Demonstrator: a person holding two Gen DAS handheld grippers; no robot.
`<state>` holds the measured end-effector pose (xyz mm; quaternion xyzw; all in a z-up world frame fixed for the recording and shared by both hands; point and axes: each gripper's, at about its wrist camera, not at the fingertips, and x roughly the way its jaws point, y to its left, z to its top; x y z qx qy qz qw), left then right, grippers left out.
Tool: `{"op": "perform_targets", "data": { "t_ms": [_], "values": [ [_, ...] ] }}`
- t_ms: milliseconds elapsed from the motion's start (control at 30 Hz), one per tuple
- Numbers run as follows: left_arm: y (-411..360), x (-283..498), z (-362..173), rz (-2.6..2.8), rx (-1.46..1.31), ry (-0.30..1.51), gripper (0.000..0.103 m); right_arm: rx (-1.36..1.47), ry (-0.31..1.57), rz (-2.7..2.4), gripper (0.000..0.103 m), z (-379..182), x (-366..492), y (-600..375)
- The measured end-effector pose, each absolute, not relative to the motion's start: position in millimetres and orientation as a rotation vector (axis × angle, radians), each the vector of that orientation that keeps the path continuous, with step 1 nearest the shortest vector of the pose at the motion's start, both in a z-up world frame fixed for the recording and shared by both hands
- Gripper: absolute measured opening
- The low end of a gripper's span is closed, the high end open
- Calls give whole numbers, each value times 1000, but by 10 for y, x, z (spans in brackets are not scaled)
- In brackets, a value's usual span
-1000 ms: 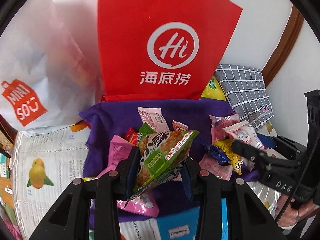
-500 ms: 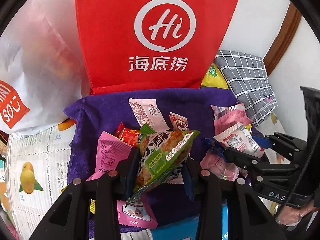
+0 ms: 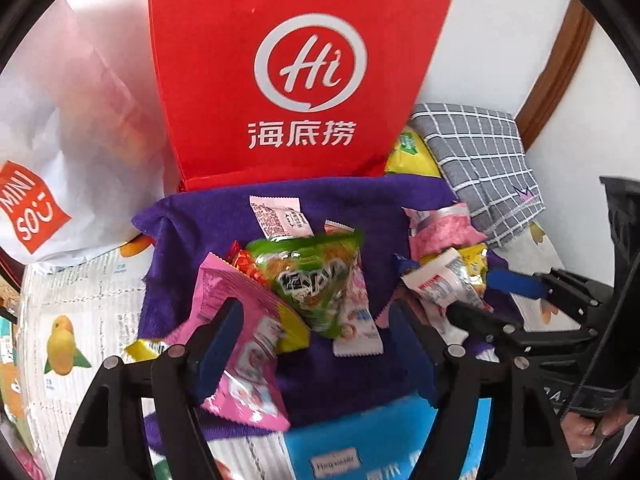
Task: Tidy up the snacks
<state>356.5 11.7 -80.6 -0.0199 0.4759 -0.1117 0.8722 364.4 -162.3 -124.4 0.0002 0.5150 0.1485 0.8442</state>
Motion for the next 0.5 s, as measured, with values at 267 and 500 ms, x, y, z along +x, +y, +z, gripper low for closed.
{"op": "perform_targets", "data": {
  "t_ms": [267,500],
  "values": [
    [153,3178,-519,-200,-56,967,84,10,1005,255,67,-762,3226,-1738],
    [74,2601,-283,-172,-15,912,85,21,977,166,69,-424,2704,-1859]
  ]
}}
